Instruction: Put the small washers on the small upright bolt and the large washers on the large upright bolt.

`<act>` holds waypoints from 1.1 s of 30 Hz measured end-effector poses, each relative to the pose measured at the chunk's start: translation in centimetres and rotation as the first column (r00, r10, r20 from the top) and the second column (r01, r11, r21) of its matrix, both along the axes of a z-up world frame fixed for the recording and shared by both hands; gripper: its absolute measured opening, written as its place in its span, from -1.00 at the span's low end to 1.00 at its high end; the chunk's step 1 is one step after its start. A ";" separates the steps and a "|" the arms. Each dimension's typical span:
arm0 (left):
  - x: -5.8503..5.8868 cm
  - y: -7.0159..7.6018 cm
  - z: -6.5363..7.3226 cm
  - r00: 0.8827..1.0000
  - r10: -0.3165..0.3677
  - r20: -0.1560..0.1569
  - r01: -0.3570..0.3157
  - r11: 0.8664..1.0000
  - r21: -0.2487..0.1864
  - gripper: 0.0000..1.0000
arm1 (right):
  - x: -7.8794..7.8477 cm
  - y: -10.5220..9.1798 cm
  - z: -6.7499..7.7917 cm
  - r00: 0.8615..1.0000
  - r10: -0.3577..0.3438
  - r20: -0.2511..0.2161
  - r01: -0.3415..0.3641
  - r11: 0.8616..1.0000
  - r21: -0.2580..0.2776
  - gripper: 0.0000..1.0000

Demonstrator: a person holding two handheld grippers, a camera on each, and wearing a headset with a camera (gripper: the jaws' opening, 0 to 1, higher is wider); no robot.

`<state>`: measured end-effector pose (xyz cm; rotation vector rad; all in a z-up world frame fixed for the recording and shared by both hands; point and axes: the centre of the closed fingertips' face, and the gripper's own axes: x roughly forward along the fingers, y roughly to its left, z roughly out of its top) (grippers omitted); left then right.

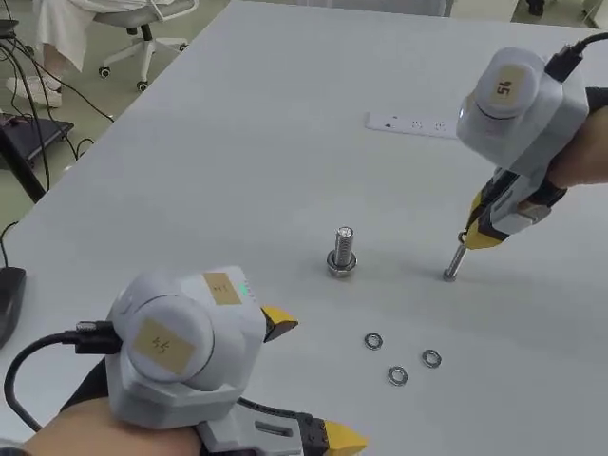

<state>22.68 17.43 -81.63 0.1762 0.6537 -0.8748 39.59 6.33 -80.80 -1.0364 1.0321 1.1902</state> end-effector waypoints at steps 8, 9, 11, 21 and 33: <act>0.0 0.1 0.0 1.000 0.003 0.000 -0.003 1.000 0.006 0.46 | 0.2 -0.2 -0.4 1.000 0.000 -0.005 0.000 1.000 -0.001 -0.72; 0.0 0.1 0.0 1.000 0.002 -0.002 -0.002 1.000 0.005 0.46 | 0.2 -0.2 -0.4 1.000 -0.001 -0.009 0.001 1.000 -0.003 -0.72; 0.0 0.1 0.0 1.000 0.004 -0.001 -0.004 1.000 0.005 0.46 | 0.2 -0.2 -0.6 1.000 -0.001 -0.009 0.001 1.000 -0.002 -0.72; -0.1 0.3 0.0 1.000 0.009 -0.003 -0.009 1.000 0.005 0.46 | 0.0 0.0 -1.3 1.000 -0.003 -0.022 0.003 1.000 -0.004 -0.72; -0.1 0.6 -0.3 1.000 0.007 -0.008 -0.007 1.000 0.008 0.46 | -0.2 0.2 -3.6 0.999 -0.014 -0.049 0.014 1.000 -0.009 -0.72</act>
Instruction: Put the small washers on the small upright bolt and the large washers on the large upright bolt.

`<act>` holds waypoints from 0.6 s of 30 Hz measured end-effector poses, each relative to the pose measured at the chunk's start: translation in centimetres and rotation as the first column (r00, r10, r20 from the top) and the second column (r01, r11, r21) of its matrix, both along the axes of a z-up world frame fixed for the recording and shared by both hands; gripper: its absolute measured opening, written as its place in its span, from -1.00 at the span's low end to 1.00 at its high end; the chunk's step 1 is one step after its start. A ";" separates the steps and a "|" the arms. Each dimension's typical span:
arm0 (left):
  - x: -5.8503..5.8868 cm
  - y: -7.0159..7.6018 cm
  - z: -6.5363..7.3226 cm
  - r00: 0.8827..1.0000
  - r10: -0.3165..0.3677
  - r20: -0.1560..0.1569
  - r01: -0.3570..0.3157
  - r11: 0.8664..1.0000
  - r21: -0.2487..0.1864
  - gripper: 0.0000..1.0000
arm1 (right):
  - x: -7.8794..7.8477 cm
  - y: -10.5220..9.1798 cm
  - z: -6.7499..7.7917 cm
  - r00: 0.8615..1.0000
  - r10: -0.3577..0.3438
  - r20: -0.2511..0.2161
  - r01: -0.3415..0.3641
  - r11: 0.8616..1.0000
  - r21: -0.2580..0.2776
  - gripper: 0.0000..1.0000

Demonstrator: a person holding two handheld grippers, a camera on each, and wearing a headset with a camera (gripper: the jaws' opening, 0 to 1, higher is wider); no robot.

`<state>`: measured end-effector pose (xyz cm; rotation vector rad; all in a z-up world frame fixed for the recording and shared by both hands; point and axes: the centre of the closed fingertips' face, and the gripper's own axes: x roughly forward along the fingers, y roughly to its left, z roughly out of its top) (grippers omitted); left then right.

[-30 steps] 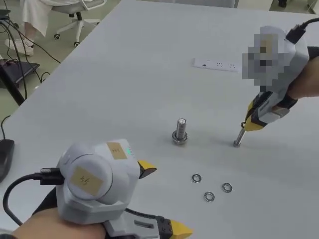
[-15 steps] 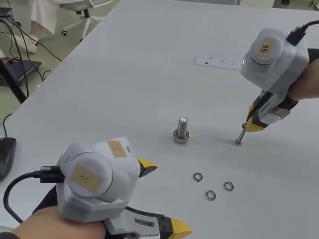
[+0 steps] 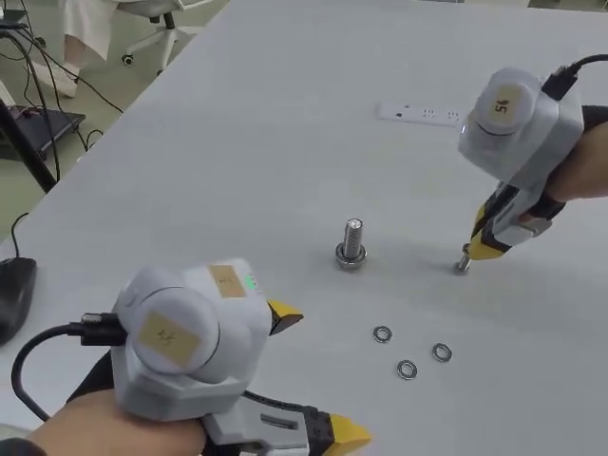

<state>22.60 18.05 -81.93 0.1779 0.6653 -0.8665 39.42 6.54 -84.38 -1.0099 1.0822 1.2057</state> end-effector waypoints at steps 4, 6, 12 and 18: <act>0.0 0.1 -0.1 1.000 0.000 -0.002 0.000 1.000 0.000 0.46 | 0.1 0.1 -0.6 1.000 -0.001 -0.002 0.001 1.000 -0.003 -0.72; -0.1 0.1 -0.2 1.000 -0.001 -0.004 0.001 1.000 0.001 0.46 | 0.0 0.1 -0.8 1.000 -0.002 -0.003 0.002 1.000 -0.005 -0.72; -0.1 0.2 -0.3 1.000 0.001 -0.005 -0.001 1.000 0.002 0.46 | -0.4 0.3 -1.6 1.000 -0.003 -0.011 0.003 1.000 -0.010 -0.72; -0.1 0.1 -0.4 1.000 0.000 -0.008 0.000 1.000 0.003 0.46 | -0.6 0.4 -2.3 1.000 0.001 -0.019 -0.001 1.000 -0.013 -0.71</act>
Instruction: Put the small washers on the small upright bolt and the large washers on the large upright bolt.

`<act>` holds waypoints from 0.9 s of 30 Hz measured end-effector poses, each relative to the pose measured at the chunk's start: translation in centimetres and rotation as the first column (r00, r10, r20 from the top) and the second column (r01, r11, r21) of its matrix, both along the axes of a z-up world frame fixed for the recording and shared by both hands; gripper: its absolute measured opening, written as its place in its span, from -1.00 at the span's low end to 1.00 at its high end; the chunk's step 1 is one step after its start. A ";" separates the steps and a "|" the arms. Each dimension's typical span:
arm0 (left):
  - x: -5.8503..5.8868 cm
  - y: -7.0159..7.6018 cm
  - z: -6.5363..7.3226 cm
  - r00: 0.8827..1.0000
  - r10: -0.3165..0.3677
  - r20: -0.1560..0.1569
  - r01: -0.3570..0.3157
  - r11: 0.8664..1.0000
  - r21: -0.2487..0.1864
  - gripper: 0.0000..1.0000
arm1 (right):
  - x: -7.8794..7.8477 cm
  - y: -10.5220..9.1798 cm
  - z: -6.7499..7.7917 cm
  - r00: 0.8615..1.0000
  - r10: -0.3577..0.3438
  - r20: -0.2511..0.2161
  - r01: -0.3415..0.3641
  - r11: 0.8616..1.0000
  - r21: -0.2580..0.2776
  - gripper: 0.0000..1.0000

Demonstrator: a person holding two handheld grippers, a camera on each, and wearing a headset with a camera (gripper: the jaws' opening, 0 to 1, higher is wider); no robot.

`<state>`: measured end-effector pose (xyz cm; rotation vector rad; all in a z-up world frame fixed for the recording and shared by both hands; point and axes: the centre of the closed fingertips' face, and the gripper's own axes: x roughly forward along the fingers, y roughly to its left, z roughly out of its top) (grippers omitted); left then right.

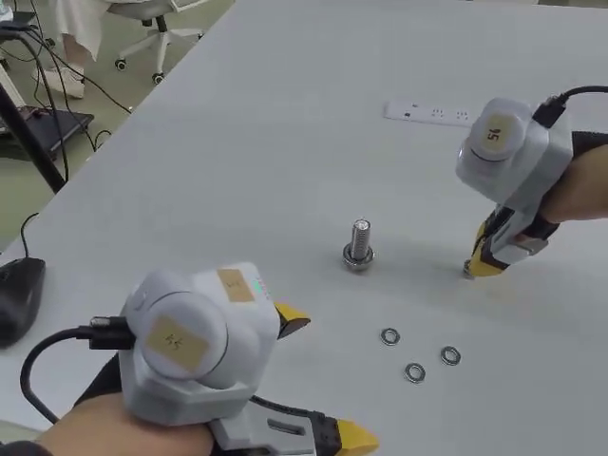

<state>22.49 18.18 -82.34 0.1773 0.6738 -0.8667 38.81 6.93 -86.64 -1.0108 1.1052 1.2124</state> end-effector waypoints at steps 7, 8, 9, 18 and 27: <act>0.0 -0.1 -0.1 1.000 0.000 -0.001 0.000 1.000 0.001 0.46 | -0.2 -0.1 -0.5 1.000 0.004 -0.003 -0.004 1.000 -0.007 -0.71; 0.0 -0.1 -0.1 1.000 0.000 -0.001 0.000 1.000 0.001 0.46 | -0.3 -0.1 -0.6 1.000 0.006 -0.008 -0.006 1.000 -0.008 -0.72; 0.0 -0.2 -0.1 1.000 0.001 -0.003 -0.001 1.000 0.000 0.46 | -0.3 -0.2 -0.7 1.000 0.007 -0.006 -0.007 1.000 -0.008 -0.72; 0.0 -0.4 -0.1 1.000 -0.001 -0.001 0.001 1.000 0.001 0.46 | -0.4 -0.4 -0.6 1.000 0.004 -0.011 -0.004 1.000 -0.012 -0.71; 0.0 -0.5 0.0 1.000 0.000 -0.004 0.000 1.000 0.001 0.45 | -0.3 -0.5 -0.5 1.000 -0.005 -0.018 0.005 1.000 0.006 -0.58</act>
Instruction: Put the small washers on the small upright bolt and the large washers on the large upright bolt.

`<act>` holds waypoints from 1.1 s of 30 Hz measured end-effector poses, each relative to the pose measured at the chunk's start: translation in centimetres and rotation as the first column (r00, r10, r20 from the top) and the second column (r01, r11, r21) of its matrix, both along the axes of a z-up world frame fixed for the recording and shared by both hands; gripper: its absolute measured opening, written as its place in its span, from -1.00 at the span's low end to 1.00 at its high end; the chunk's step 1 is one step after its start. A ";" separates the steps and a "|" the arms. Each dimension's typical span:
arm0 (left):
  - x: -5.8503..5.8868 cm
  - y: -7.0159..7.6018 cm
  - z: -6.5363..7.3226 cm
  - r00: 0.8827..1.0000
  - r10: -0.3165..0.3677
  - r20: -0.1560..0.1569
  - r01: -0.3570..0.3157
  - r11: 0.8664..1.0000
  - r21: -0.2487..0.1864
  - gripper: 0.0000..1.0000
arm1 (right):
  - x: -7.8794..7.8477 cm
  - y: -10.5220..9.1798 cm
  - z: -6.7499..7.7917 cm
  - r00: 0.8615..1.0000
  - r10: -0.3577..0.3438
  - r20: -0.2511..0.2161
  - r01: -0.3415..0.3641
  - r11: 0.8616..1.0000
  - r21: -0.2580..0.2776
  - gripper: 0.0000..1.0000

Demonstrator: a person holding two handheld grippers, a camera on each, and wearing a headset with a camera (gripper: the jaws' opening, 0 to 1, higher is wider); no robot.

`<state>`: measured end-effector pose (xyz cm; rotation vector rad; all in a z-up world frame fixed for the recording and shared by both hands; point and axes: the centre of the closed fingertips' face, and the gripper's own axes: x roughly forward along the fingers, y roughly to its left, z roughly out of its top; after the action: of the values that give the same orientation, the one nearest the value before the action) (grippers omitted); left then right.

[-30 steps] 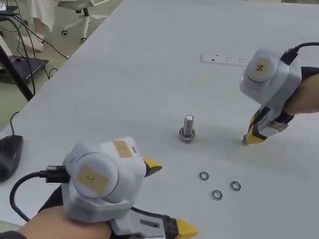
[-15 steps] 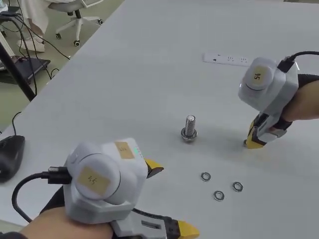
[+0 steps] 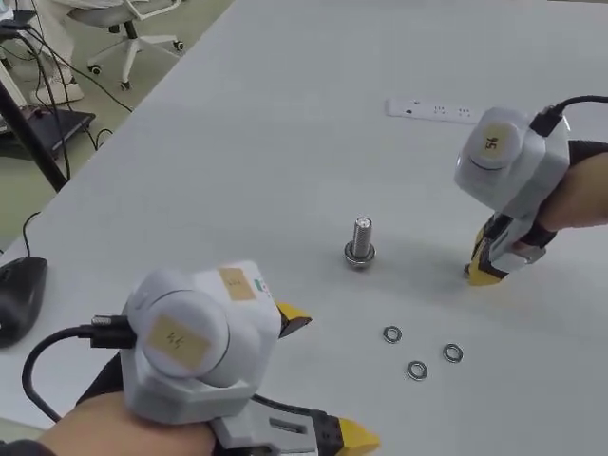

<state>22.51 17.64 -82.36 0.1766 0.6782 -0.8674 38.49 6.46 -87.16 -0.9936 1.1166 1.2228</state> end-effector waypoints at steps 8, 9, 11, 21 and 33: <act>0.1 -0.1 0.1 1.000 -0.002 0.001 0.002 1.000 0.001 0.46 | 0.1 -0.4 0.4 1.000 -0.012 -0.001 0.012 1.000 0.011 -0.53; 0.0 -0.1 0.1 1.000 -0.003 -0.001 0.003 1.000 0.001 0.46 | 0.1 -0.4 0.5 1.000 -0.014 0.000 0.014 1.000 0.013 -0.52; 0.1 -0.1 0.2 1.000 -0.003 0.002 0.003 1.000 0.002 0.46 | 0.1 -0.6 0.5 1.000 -0.018 -0.001 0.018 1.000 0.012 -0.52; 0.0 -0.2 0.3 1.000 -0.008 0.004 0.008 1.000 0.001 0.46 | -0.2 -1.5 1.0 0.999 -0.037 0.007 0.037 0.999 0.013 -0.49; -0.1 -0.3 0.4 1.000 -0.018 0.010 0.018 1.000 -0.002 0.46 | -2.2 -2.7 1.1 0.998 -0.055 0.004 0.055 0.998 0.011 -0.48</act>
<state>22.40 17.32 -81.96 0.1853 0.6670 -0.8840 36.29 3.78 -86.11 -0.9505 1.1255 1.1808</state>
